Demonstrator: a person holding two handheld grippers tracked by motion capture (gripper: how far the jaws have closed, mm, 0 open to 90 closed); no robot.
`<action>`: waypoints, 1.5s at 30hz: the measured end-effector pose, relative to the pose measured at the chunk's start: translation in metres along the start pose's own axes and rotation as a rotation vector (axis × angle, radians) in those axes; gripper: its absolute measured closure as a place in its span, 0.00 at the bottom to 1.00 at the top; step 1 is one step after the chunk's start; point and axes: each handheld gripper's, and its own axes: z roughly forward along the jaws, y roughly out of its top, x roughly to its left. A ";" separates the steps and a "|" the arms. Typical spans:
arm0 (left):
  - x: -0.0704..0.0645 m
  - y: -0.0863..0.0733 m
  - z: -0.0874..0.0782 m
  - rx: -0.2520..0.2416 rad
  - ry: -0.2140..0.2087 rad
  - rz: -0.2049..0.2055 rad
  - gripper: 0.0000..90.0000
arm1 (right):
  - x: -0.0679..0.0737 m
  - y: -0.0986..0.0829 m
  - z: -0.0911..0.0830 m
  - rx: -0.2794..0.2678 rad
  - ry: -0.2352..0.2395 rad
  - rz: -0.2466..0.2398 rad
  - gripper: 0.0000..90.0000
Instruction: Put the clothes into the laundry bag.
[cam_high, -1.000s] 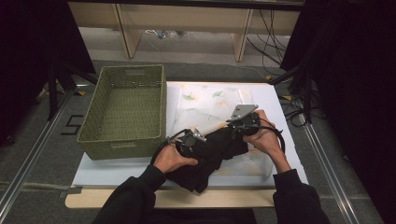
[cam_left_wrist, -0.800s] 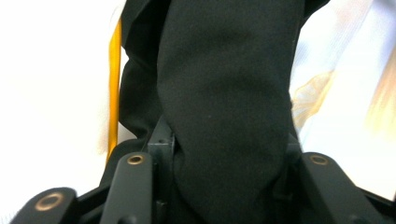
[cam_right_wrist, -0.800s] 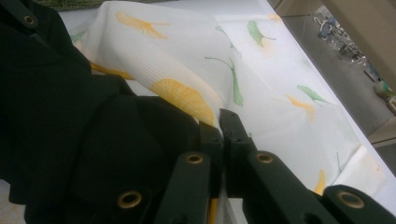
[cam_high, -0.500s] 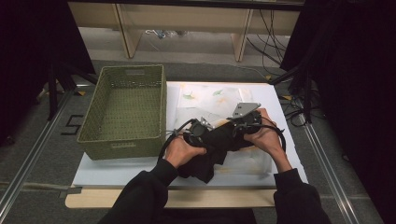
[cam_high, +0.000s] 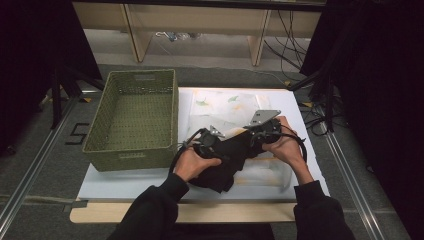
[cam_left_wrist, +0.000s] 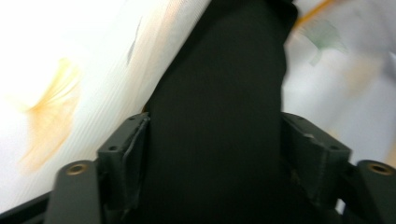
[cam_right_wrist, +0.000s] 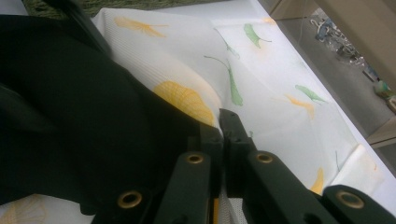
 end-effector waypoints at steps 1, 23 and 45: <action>-0.001 -0.005 -0.003 -0.020 0.014 -0.005 0.30 | 0.000 0.000 0.000 -0.001 0.003 0.010 1.00; -0.018 -0.016 -0.003 -0.048 -0.082 0.039 0.87 | 0.005 0.004 0.000 -0.002 -0.005 -0.006 1.00; -0.002 -0.004 0.030 -0.086 -0.015 -0.006 0.39 | 0.005 0.006 -0.003 -0.014 -0.002 -0.004 1.00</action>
